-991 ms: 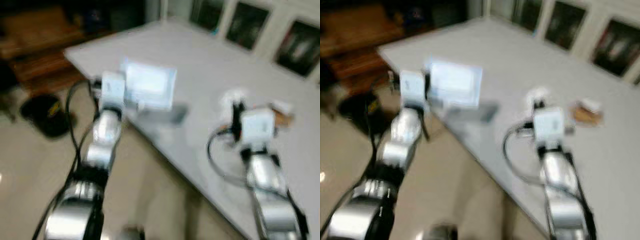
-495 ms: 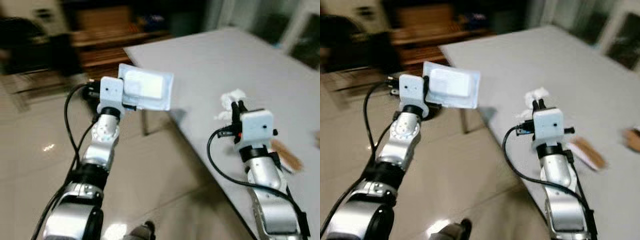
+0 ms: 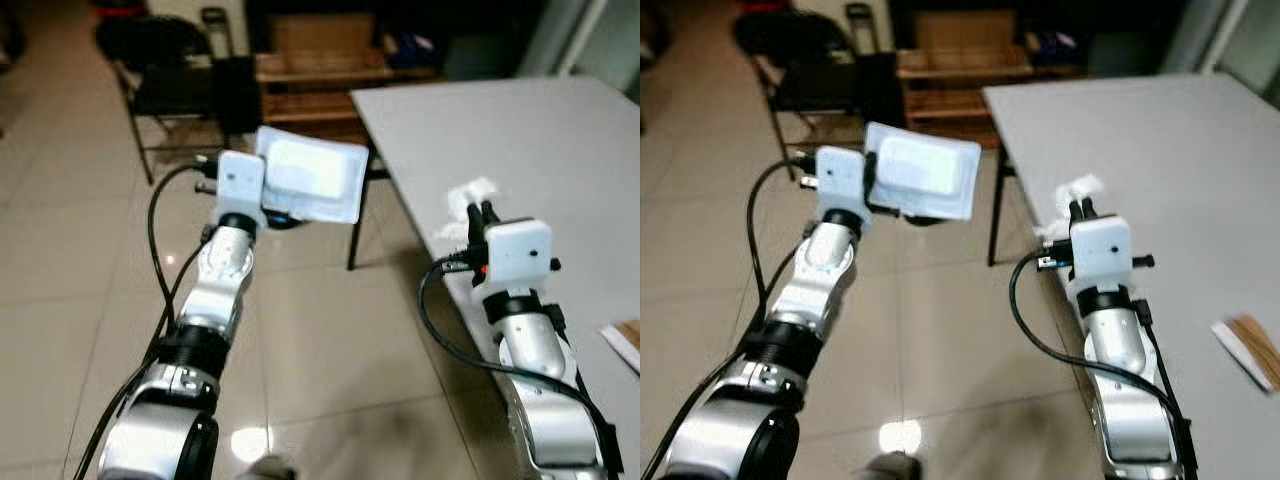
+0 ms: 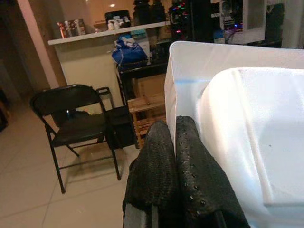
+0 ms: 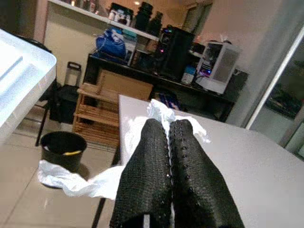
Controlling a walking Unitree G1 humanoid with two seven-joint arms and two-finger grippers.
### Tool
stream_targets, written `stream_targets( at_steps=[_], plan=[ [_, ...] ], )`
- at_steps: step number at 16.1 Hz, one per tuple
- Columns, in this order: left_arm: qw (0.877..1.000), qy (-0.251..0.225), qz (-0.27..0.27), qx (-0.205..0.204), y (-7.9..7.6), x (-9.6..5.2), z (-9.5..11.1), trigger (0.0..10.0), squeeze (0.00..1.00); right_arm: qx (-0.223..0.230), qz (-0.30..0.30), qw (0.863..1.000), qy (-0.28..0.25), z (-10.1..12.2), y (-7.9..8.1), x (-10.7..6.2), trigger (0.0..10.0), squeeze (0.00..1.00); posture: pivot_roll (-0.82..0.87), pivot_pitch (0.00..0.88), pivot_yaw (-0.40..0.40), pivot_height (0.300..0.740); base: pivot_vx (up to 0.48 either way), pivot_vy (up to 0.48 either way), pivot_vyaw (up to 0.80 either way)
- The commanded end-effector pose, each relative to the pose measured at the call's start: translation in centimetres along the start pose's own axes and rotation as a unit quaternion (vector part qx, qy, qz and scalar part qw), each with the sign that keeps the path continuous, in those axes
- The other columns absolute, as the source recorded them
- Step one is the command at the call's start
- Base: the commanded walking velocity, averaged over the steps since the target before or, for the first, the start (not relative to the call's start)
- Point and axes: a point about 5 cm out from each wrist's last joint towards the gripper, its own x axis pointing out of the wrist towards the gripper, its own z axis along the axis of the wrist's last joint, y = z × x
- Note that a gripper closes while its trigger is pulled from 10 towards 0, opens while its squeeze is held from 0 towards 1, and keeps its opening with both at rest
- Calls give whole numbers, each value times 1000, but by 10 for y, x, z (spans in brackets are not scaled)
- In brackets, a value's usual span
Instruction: Picking trash to rubbish bin
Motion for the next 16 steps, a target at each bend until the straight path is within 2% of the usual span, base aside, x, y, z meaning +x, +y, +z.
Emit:
stream_targets(
  at_steps=[1,3,5,16],
  plan=[
    [1000,3,0,0,5,2,1,0,0,8,-4,1000,-1,0,1,0,10000,0,161,79,-11,740,0,0,794],
    [1000,11,-1,-14,5,3,1,0,0,13,-8,1000,0,0,0,-1,10000,0,157,79,-7,740,0,0,0],
    [1000,12,-1,-17,5,4,2,0,0,14,-9,1000,0,-1,-1,-1,10000,0,157,81,-7,740,321,0,0],
    [999,24,-3,-23,5,5,0,0,0,13,-7,1000,2,-1,0,-3,10000,0,147,85,-7,740,463,0,0]
  ],
)
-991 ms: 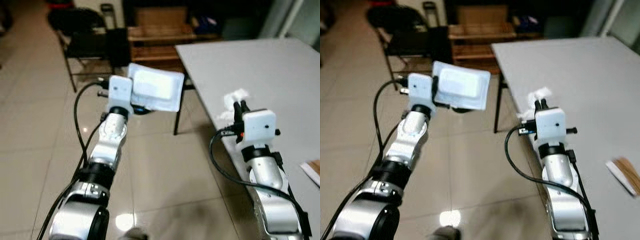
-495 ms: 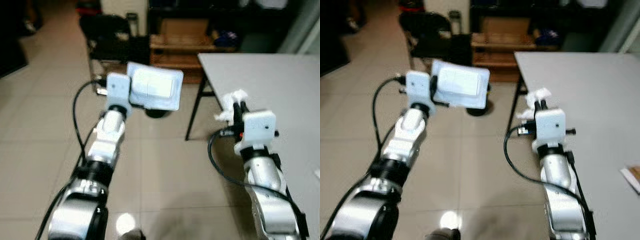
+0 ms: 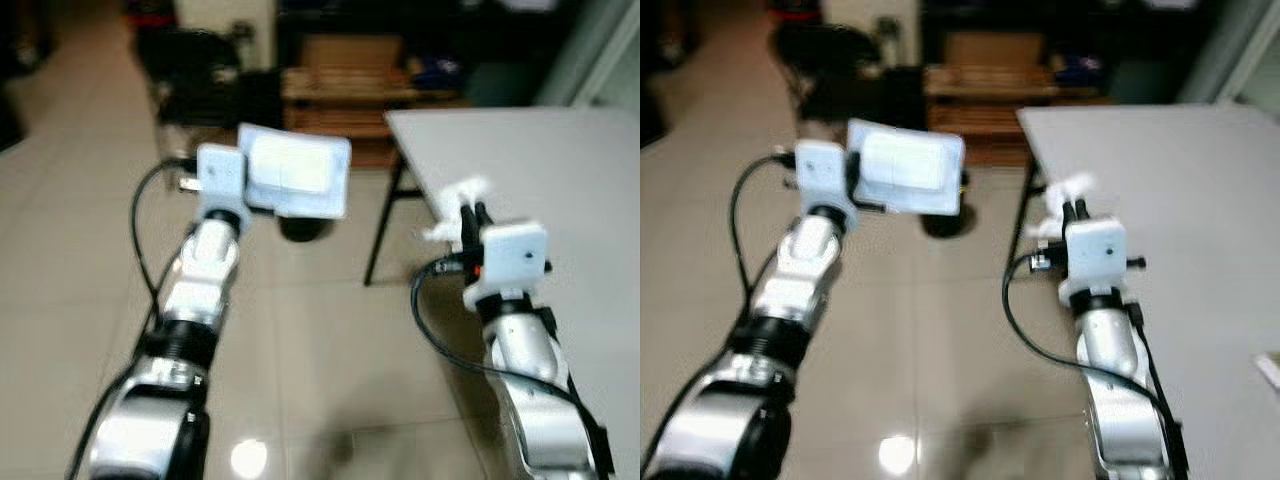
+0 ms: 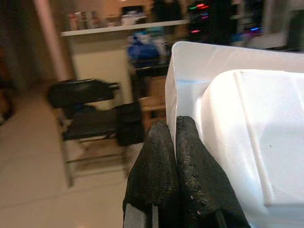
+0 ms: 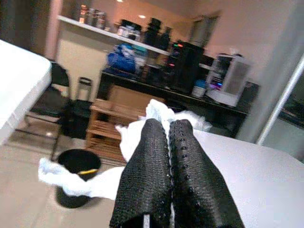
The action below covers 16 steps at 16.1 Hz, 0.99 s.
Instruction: Picking trash to rubbish bin
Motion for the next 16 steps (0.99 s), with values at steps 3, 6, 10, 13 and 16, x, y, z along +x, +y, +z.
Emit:
stream_targets(
  at_steps=[3,6,10,13,16],
  plan=[
    [1000,1,-12,1,-7,3,4,0,0,-4,-9,1000,6,-2,-7,-2,10000,0,145,87,-7,740,461,0,0],
    [1000,1,-12,1,-7,3,4,0,0,-6,-5,1000,6,-2,-5,-2,10000,0,149,90,-7,740,461,0,0],
    [1000,4,-10,3,-6,2,3,0,0,-7,-2,1000,5,-2,-4,-1,10000,0,153,92,-10,740,461,0,653],
    [1000,7,-9,3,-5,2,2,0,0,-6,-2,1000,5,-2,-3,-1,10000,0,155,92,-12,740,461,0,442],
    [1000,8,-9,3,-5,2,1,0,0,-6,-1,1000,6,-2,-3,-1,10000,0,157,95,-14,740,461,0,0]
  ],
)
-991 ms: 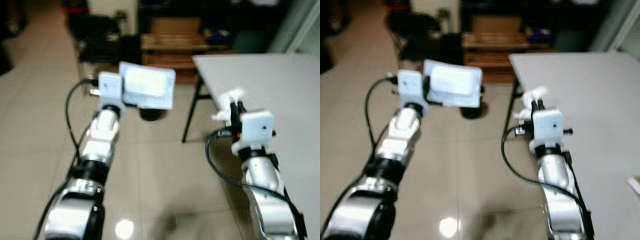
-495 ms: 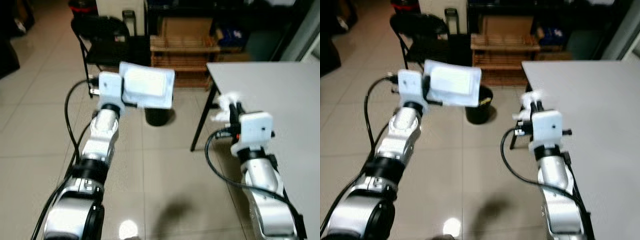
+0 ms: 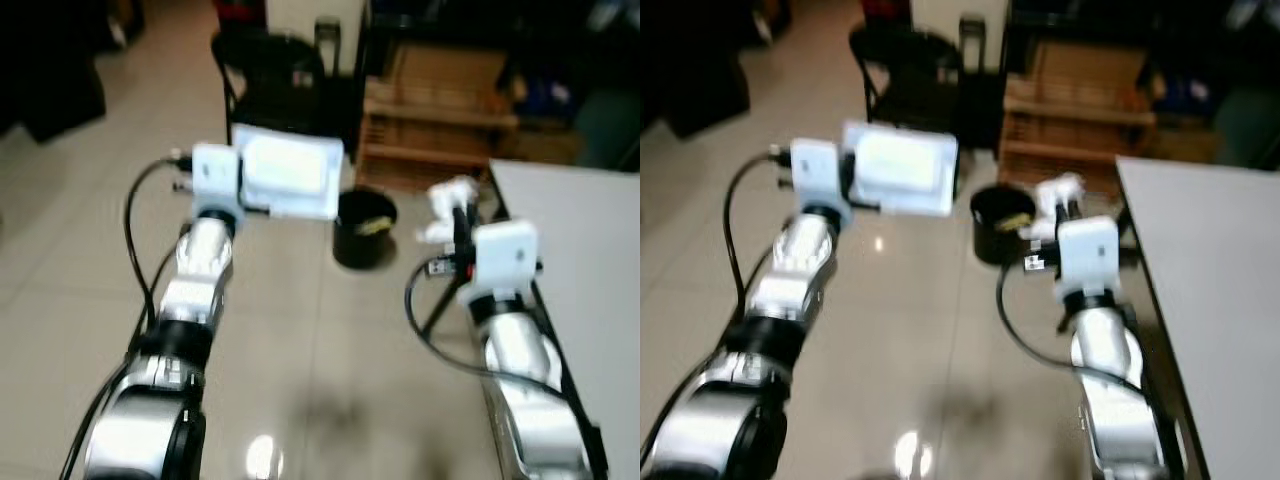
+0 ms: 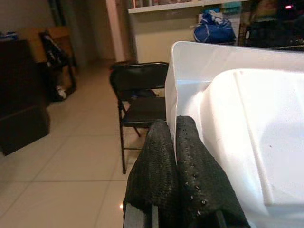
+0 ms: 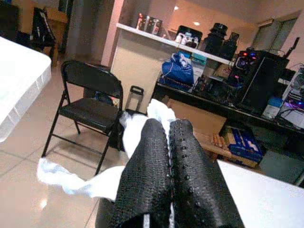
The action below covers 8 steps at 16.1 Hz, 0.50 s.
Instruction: Picking trash to rubbish bin
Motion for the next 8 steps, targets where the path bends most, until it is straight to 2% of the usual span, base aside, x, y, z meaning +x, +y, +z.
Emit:
stream_targets(
  at_steps=[1,8],
  plan=[
    [1000,-3,-21,-2,-15,1,4,0,0,-8,-11,1000,4,-1,-8,-3,10000,0,155,95,-15,740,461,0,0],
    [1000,1,-24,-2,-16,0,2,0,0,-10,-11,1000,5,-2,-9,-3,10000,0,152,95,-17,740,461,0,0]
  ],
)
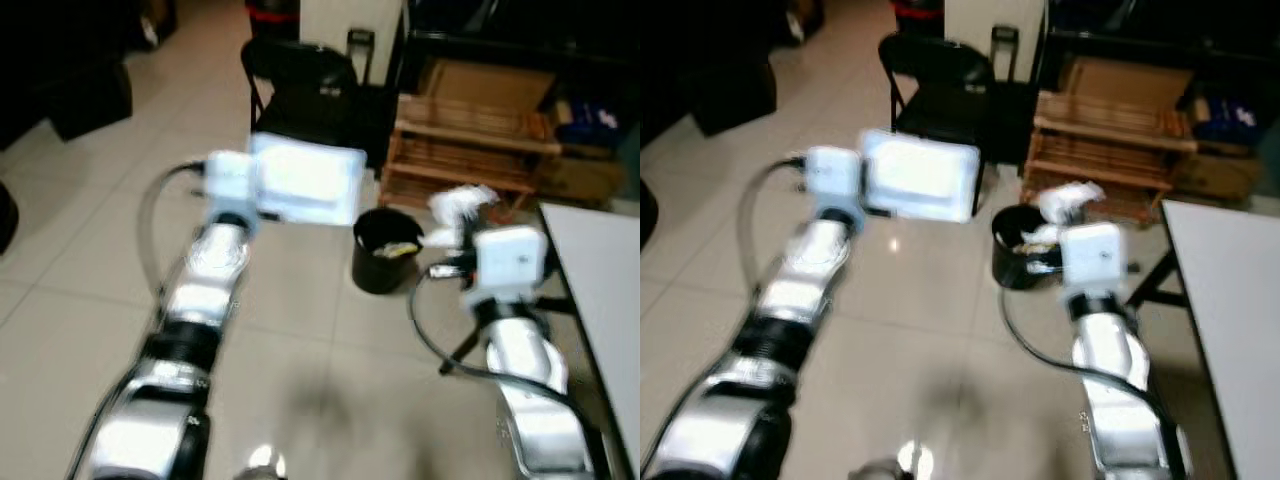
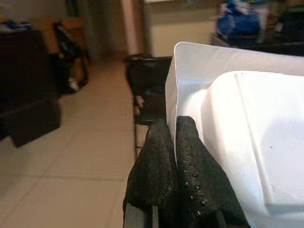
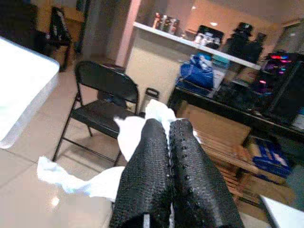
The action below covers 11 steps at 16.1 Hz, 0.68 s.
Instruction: Picking trash to rubbish bin
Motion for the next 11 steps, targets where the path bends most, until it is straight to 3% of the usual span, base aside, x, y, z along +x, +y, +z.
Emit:
stream_targets(
  at_steps=[1,11],
  plan=[
    [1000,-7,-18,-4,-14,1,5,0,0,-9,-11,1000,-5,3,-8,-1,10000,0,152,95,-17,740,461,0,0],
    [1000,-1,-22,-3,-14,1,3,0,0,-6,-10,1000,-4,2,-7,-1,10000,0,154,101,-15,740,461,0,0]
  ],
)
